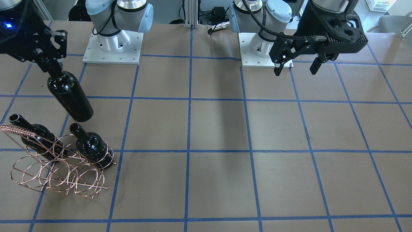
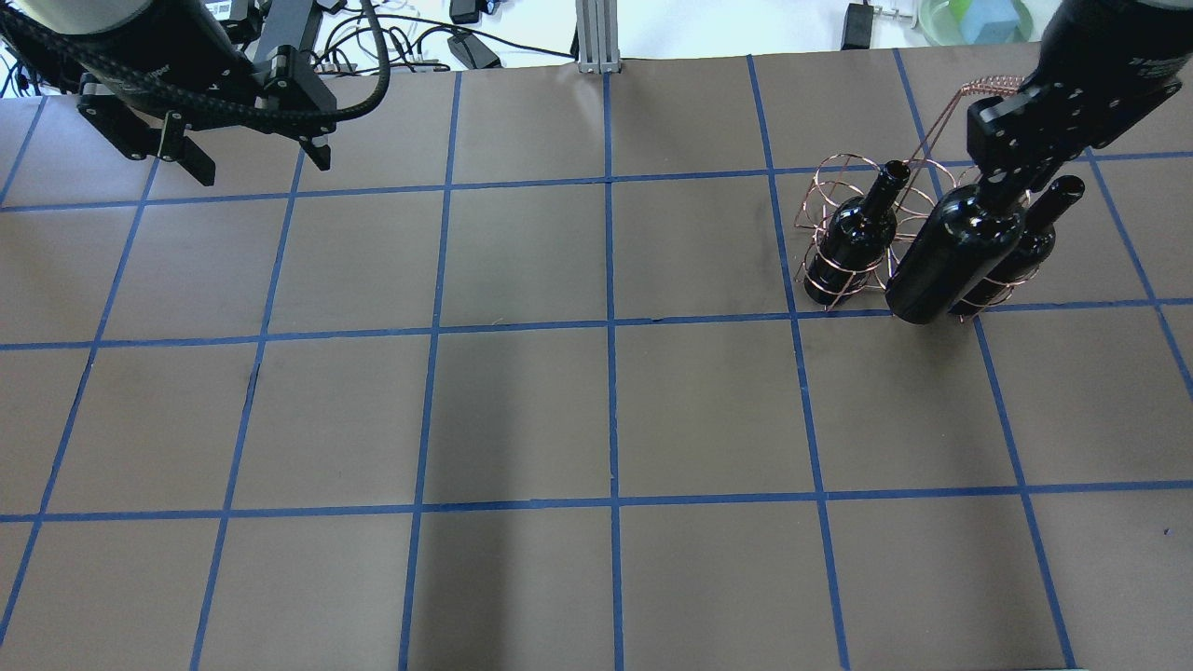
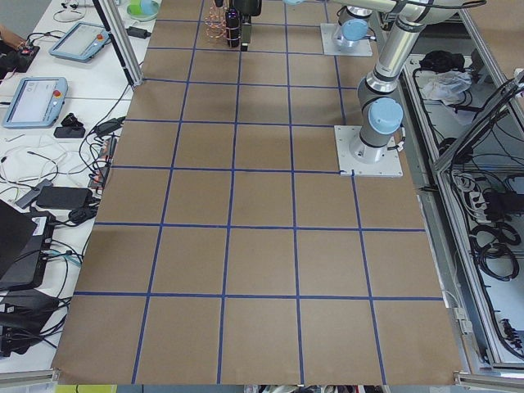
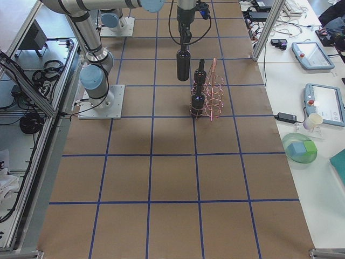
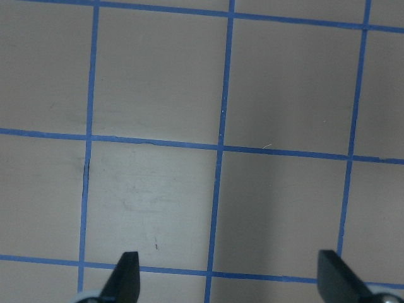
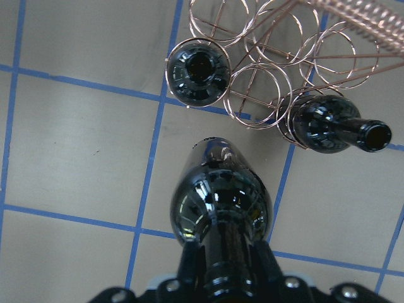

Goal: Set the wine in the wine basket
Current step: 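Lower the bottle into the middle slot of the wire rack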

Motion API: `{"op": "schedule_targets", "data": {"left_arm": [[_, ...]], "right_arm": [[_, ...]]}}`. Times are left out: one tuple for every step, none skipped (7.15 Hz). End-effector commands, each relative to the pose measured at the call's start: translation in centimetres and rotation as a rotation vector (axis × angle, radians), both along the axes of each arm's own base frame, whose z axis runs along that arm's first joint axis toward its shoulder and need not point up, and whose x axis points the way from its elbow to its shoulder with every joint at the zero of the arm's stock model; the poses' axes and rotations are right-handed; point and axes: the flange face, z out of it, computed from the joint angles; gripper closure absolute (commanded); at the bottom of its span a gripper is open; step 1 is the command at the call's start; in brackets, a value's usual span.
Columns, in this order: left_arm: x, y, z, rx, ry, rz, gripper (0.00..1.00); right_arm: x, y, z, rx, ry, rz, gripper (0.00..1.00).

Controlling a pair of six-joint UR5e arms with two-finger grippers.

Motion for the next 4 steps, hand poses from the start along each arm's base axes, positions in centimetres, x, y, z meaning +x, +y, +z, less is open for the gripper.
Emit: {"op": "schedule_targets", "data": {"left_arm": [[0.3,0.0,-0.7,0.020,-0.001,-0.018,0.00],[0.5,0.0,-0.5,0.014,-0.002,-0.063,0.00],[0.5,0.1,-0.5,0.014,-0.007,-0.066,0.00],[0.4,0.1,-0.5,0.016,-0.007,-0.067,0.00]], "right_arm": [[-3.4,-1.4,0.8,-0.042,-0.014,-0.012,1.00],[-3.8,-3.2,-0.2,-0.063,-0.017,-0.013,1.00],[-3.8,-4.0,-0.6,-0.084,-0.040,-0.012,1.00],[-4.0,-4.8,-1.3,-0.090,-0.040,-0.011,1.00]]}}
